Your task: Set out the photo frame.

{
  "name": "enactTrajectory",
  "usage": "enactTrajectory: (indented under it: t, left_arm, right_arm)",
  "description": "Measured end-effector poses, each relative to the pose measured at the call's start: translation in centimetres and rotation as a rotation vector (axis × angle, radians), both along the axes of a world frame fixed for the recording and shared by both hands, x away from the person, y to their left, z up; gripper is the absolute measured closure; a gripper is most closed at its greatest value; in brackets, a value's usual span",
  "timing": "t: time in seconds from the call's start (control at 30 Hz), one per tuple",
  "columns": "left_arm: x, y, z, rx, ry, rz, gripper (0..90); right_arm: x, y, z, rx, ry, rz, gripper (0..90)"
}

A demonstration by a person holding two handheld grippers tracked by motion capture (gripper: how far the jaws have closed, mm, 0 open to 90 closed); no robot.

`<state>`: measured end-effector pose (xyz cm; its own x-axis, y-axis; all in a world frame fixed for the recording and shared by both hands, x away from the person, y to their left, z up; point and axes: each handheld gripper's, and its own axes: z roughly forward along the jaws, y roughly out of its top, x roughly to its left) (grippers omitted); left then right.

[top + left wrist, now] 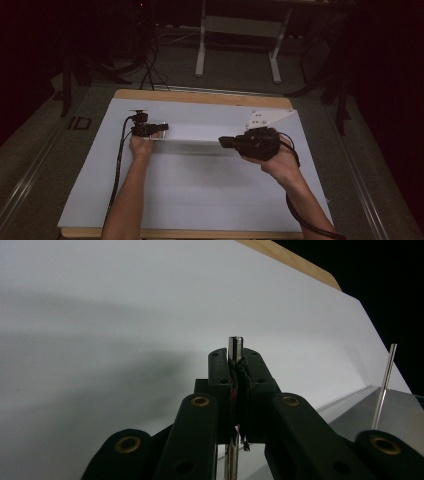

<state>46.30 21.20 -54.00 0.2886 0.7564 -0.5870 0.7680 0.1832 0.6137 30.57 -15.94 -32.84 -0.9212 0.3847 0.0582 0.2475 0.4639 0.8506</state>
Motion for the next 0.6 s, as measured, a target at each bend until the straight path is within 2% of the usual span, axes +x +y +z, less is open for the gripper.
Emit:
enactTrajectory:
  t: [0.17, 0.2, 0.27, 0.3, 0.37, 0.4, 0.43, 0.53, 0.6]
  left_arm:
    - [0.0, 0.0, 0.0, -0.002, 0.002, 0.001, 86.0]
    - [0.1, 0.0, -0.1, -0.009, 0.004, 0.003, 85.9]
    - [0.1, 0.0, -0.1, -0.012, 0.004, 0.002, 85.9]
    - [0.1, 0.1, -0.1, -0.018, 0.004, 0.003, 85.9]
    - [0.1, 0.1, -0.1, -0.02, 0.003, 0.001, 85.9]
    - [0.1, 0.1, -0.1, -0.021, 0.003, -0.001, 85.8]
    - [0.0, 0.1, -0.1, -0.019, 0.001, -0.003, 85.8]
    - [0.0, 0.1, -0.1, -0.01, -0.002, -0.004, 85.8]
    - [0.0, 0.1, -0.1, -0.012, 0.001, -0.003, 85.7]
  right_arm:
    - [-0.7, 1.1, -1.4, -0.026, -0.01, 0.01, 90.0]
    - [-0.8, 1.8, -2.5, -0.054, -0.029, -0.009, 90.0]
    - [-0.8, 1.9, -2.8, -0.058, -0.034, -0.008, 90.0]
    - [-0.5, 2.3, -3.7, -0.069, -0.046, -0.032, 90.0]
    - [-0.4, 2.6, -4.1, -0.095, -0.076, -0.071, 90.0]
    - [-0.3, 2.6, -4.3, -0.087, -0.075, -0.08, 90.0]
    - [-0.2, 2.7, -4.4, -0.094, -0.093, -0.103, 90.0]
    - [0.0, 2.6, -4.5, -0.069, -0.082, -0.112, 90.0]
    - [0.0, 2.7, -4.5, -0.073, -0.096, -0.122, 90.0]
